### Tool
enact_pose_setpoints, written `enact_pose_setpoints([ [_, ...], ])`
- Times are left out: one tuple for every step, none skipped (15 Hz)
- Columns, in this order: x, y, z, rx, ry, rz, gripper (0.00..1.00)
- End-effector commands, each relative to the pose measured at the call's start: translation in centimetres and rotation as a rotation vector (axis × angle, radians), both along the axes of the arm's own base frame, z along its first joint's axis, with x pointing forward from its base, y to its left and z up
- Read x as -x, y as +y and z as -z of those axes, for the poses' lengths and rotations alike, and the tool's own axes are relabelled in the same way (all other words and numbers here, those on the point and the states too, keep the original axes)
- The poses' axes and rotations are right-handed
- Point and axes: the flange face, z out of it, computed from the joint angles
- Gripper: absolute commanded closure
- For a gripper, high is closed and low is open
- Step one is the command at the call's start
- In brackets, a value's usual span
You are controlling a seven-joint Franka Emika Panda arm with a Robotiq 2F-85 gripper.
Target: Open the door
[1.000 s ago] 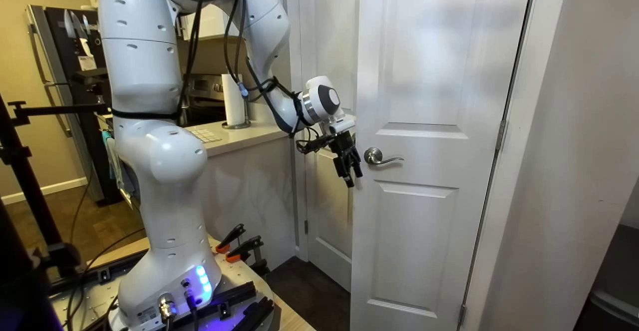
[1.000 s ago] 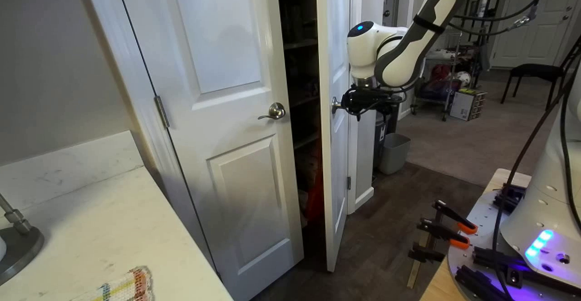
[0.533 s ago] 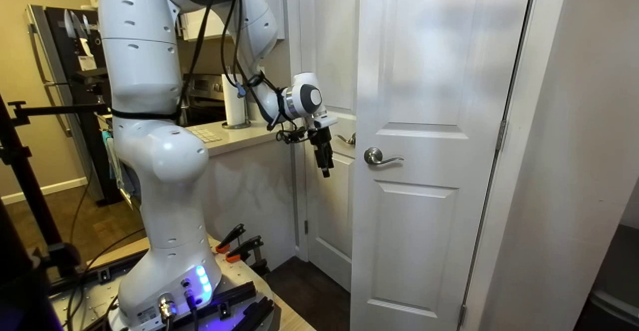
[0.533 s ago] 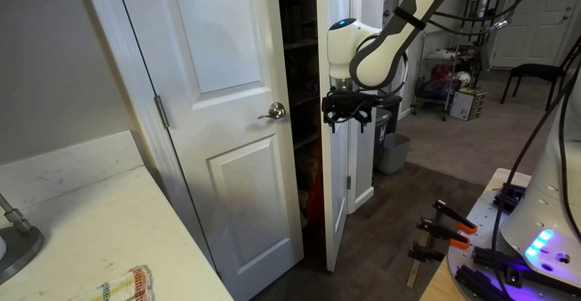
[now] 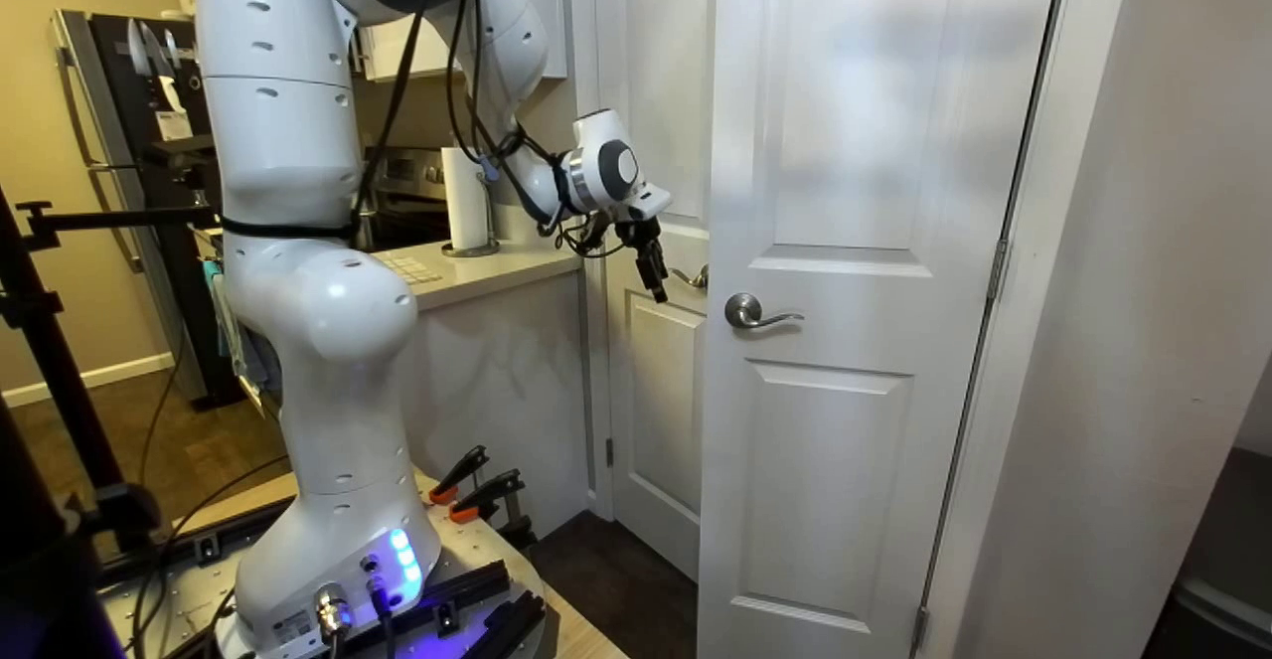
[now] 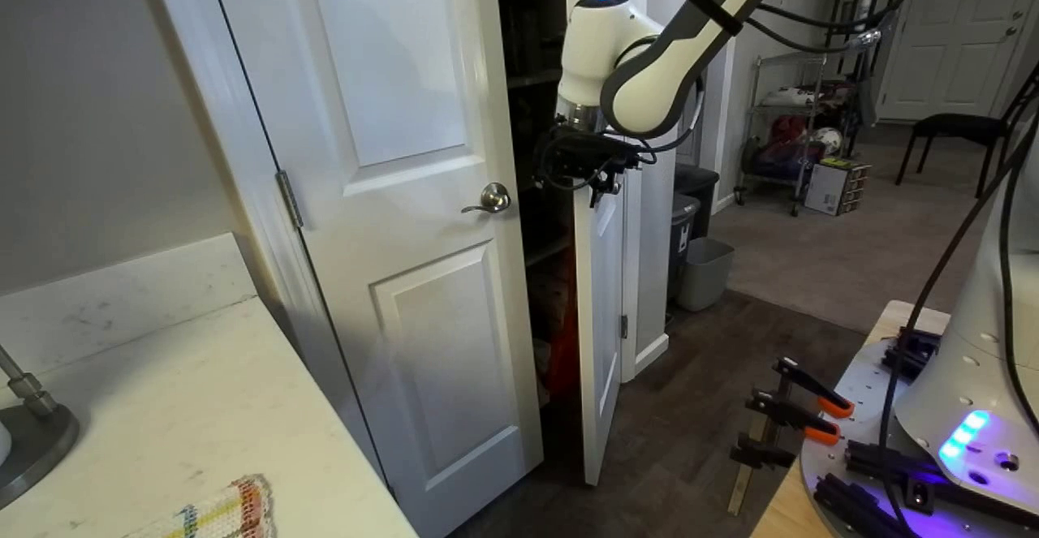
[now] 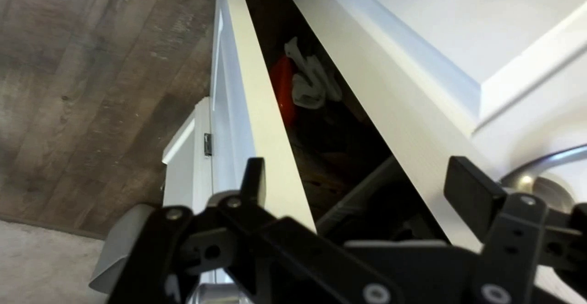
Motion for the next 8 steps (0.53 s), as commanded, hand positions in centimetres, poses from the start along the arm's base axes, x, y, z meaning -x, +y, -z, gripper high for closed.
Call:
enact_pose_setpoints([
  [-0.7,-1.2,-2.2,0.056,-0.139,-0.004,0.00],
  [-0.9,-1.8,-3.0,0.088,-0.175,-0.003,0.00],
  [-1.4,-2.6,-4.4,0.133,-0.212,0.004,0.00],
  [-1.8,-3.2,-5.2,0.176,-0.242,0.016,0.00],
  [-2.1,-4.0,-6.1,0.221,-0.272,0.037,0.00],
  [-2.0,-4.6,-6.2,0.256,-0.296,0.061,0.00],
  [-1.7,-4.3,-5.8,0.267,-0.306,0.084,0.00],
  [-1.7,-4.5,-5.7,0.304,-0.314,0.106,0.00],
])
